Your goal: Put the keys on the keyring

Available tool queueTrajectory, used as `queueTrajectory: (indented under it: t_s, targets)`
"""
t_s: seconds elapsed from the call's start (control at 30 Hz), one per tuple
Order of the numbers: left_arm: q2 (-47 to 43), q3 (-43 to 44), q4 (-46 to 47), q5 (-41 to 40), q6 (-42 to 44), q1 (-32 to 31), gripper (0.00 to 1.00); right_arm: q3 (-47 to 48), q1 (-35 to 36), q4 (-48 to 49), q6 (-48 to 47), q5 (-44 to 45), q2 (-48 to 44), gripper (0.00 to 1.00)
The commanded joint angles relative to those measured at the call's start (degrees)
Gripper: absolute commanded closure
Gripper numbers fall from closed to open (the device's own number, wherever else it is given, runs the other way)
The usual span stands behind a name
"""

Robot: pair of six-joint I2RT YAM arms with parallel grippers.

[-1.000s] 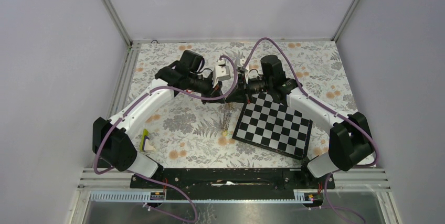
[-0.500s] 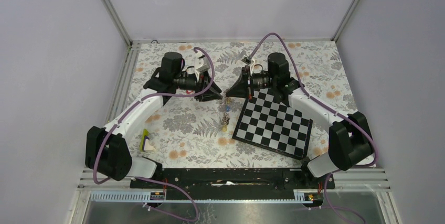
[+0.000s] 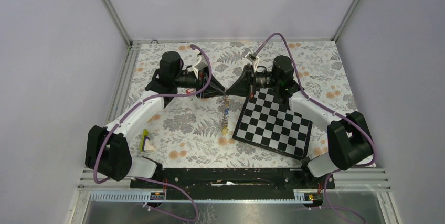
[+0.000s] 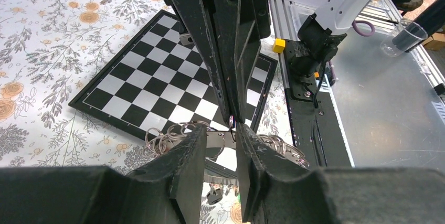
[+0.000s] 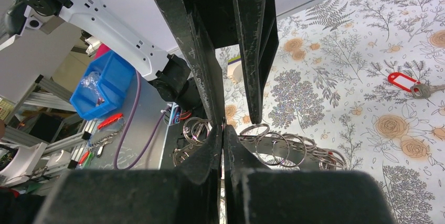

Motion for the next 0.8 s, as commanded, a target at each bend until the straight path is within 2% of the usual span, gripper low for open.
queueTrajectory:
  t_s: [0.0,0.2,0.5,0.77]
  targets:
    - [-1.3,-0.7,3.8,2.4,-0.8,0.1,0.69,0.1,-0.9,7.5,3.2,-1.6,-1.3,1.00]
    - [-1.4,-1.3,3.8,2.9,-2.3,0.1,0.68,0.0,-1.2,7.7,3.2,-1.4,-1.2,1.00]
    - [0.1,0.0,3.9,4.1,-3.4,0.0,0.83,0.0,-1.2,7.7,3.2,-1.2,-1.0,1.00]
    - [1.2,1.1,3.9,4.5,-4.0,-1.0,0.89,-0.4,-1.2,8.6,3.4,-0.9,-0.8,1.00]
